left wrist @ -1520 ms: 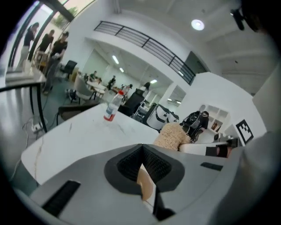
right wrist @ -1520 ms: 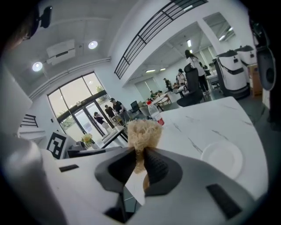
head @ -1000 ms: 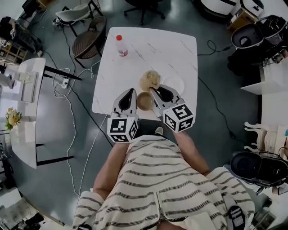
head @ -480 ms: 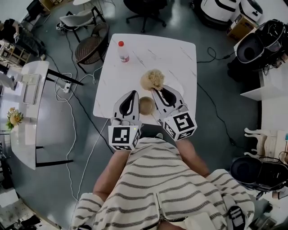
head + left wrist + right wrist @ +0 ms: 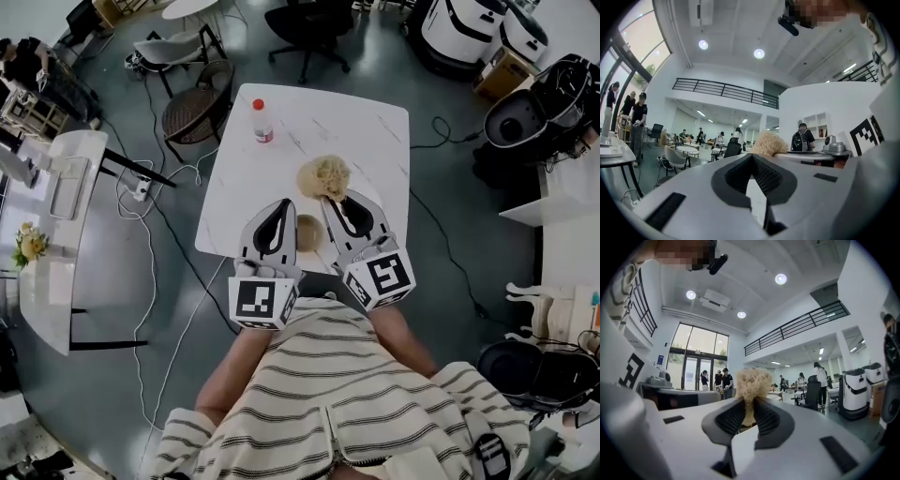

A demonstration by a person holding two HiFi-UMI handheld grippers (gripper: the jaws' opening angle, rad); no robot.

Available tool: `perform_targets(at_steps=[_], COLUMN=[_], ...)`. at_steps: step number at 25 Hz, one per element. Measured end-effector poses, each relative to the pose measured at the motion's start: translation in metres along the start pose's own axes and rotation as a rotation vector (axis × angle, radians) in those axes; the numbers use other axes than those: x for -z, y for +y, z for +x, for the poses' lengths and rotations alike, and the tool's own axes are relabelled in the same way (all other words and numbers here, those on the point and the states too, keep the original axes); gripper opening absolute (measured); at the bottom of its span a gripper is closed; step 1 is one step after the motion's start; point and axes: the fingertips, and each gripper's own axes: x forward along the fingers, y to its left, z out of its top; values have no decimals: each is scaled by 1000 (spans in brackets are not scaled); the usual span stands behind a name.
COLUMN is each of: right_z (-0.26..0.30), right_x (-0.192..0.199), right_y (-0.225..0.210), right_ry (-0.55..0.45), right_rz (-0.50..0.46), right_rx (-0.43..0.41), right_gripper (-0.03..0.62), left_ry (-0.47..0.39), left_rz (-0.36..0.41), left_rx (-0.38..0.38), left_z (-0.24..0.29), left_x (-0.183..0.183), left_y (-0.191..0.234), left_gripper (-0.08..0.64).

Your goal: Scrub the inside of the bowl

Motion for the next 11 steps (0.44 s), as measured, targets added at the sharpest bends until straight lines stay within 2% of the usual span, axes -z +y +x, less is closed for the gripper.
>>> perform_targets(at_steps=[11], right_z=[0], right_x=[-5], right_y=[-2], right_ry=[-35], right_rz=[-11], right_rx=[7], right_gripper=[61], left_ry=[0], left_rz=[12], left_rx=[-14], left_z=[6], left_x=[2], left_y=[-2], left_gripper=[5])
